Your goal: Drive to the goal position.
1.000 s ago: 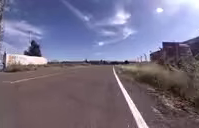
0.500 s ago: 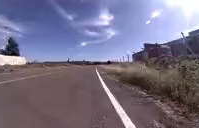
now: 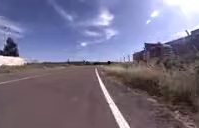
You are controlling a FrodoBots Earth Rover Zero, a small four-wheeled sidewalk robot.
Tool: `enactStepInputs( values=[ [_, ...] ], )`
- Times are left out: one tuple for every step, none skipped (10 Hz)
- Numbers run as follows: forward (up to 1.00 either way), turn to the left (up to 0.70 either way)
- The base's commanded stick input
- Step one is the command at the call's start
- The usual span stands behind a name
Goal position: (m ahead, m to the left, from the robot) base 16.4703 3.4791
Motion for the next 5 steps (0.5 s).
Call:
enactStepInputs(
  values=[
    [1.0, 0.0],
    [1.0, 0.0],
    [1.0, 0.0],
    [1.0, 0.0],
    [1.0, 0.4]
  ],
)
